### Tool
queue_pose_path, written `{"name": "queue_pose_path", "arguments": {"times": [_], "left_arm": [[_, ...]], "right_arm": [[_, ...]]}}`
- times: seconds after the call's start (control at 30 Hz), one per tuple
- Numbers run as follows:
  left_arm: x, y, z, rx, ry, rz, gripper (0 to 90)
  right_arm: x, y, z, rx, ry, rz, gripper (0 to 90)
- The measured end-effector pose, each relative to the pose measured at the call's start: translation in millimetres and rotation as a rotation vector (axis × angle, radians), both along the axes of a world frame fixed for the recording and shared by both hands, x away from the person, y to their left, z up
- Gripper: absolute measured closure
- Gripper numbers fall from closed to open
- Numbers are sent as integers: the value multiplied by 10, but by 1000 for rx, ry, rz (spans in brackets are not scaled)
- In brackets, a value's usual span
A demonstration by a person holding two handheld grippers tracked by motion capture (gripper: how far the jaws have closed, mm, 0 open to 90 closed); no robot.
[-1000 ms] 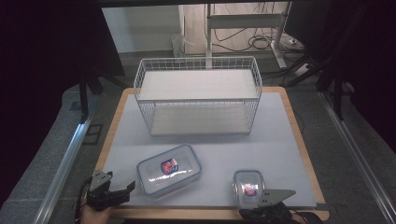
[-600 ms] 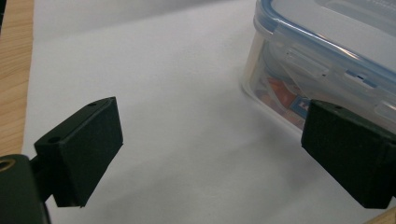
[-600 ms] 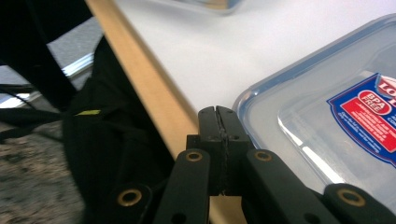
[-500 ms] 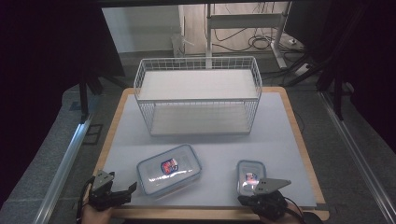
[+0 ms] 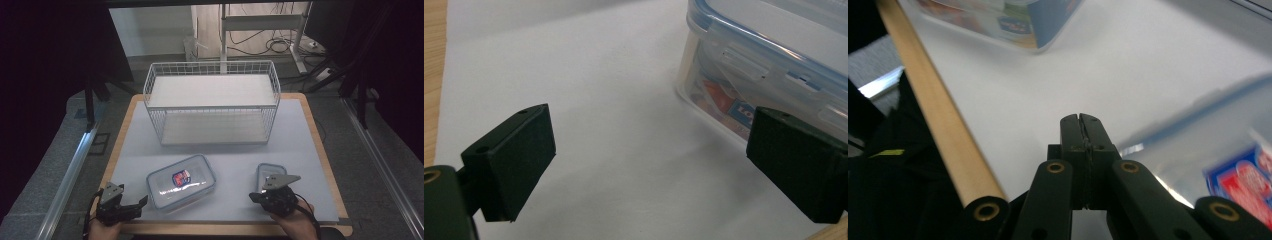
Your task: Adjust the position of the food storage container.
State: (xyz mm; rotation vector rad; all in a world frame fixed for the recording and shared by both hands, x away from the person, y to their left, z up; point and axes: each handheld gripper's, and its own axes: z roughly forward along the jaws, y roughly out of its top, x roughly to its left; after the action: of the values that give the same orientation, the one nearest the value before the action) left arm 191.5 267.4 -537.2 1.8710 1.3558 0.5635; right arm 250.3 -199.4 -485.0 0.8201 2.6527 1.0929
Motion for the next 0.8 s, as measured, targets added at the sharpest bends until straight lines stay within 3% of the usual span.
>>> {"name": "queue_pose_path", "arguments": {"times": [0.13,0.43,0.57,0.8], "left_arm": [[2,2,-3,-1,3,-2,55],[6,-7,-5,4,7,-6,57],[7,-8,-6,4,7,-8,57],[12,-19,-8,8,10,-10,59]], "right_arm": [[77,102,-8,-49,-24,-14,898],[151,47,24,-82,-39,-68,899],[167,-30,-4,-117,-31,-101,899],[199,-269,-10,-121,-32,-177,899]]}}
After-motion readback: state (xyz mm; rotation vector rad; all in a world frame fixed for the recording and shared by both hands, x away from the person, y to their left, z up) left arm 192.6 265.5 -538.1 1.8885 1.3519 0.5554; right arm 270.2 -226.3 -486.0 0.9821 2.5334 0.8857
